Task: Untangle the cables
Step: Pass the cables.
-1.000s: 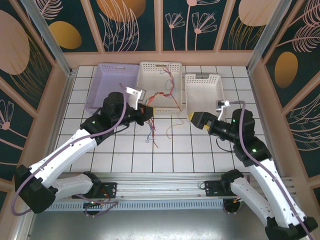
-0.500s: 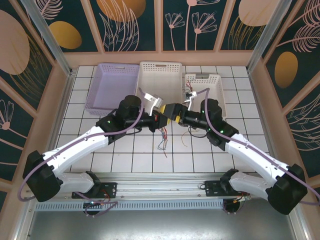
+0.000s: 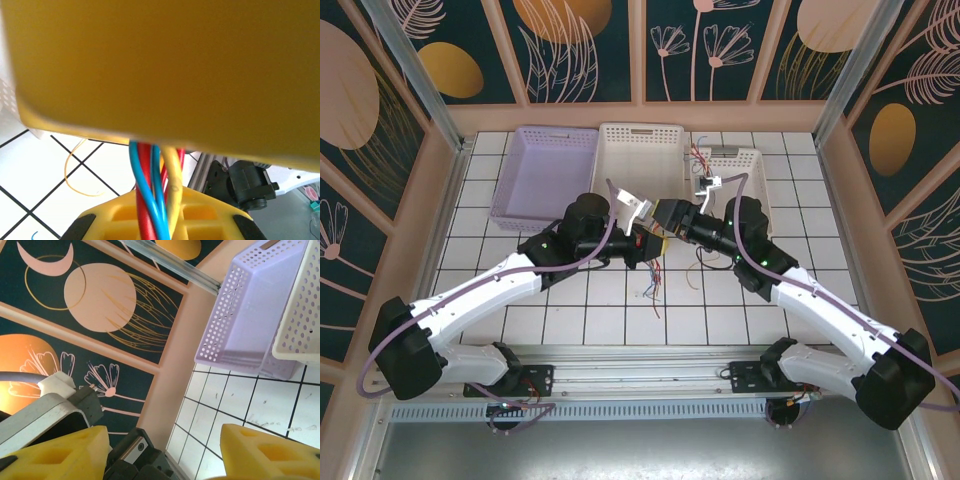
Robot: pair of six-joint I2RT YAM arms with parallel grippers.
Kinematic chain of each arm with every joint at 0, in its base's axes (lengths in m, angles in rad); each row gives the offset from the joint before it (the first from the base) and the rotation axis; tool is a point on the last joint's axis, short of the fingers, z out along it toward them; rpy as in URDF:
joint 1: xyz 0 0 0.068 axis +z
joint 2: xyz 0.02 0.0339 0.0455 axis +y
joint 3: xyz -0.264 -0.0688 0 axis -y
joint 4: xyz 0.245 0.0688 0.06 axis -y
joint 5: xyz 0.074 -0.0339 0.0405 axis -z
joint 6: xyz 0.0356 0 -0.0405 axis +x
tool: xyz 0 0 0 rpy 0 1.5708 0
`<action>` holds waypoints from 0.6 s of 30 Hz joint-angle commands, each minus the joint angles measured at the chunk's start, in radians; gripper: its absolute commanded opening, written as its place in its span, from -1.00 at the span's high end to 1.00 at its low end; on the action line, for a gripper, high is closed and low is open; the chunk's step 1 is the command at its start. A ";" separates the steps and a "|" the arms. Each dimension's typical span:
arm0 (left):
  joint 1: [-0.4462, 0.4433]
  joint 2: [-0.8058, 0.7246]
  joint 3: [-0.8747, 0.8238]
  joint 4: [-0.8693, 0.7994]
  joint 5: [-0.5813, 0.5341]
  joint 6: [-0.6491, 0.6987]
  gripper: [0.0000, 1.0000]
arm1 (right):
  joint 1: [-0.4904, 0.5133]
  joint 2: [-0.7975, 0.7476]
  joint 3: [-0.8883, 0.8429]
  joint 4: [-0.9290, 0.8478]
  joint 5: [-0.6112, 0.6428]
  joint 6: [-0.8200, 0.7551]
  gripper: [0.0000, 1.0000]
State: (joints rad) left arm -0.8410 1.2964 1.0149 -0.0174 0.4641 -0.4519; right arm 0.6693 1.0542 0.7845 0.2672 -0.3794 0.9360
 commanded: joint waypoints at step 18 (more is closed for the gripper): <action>-0.013 -0.054 -0.025 0.102 0.077 0.004 1.00 | 0.005 -0.041 -0.040 0.190 0.070 0.029 0.84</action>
State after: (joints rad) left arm -0.8436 1.2621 0.9989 0.0460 0.4908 -0.4534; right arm 0.6731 1.0195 0.7433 0.4065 -0.3336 0.9806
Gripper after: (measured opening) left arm 0.074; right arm 0.182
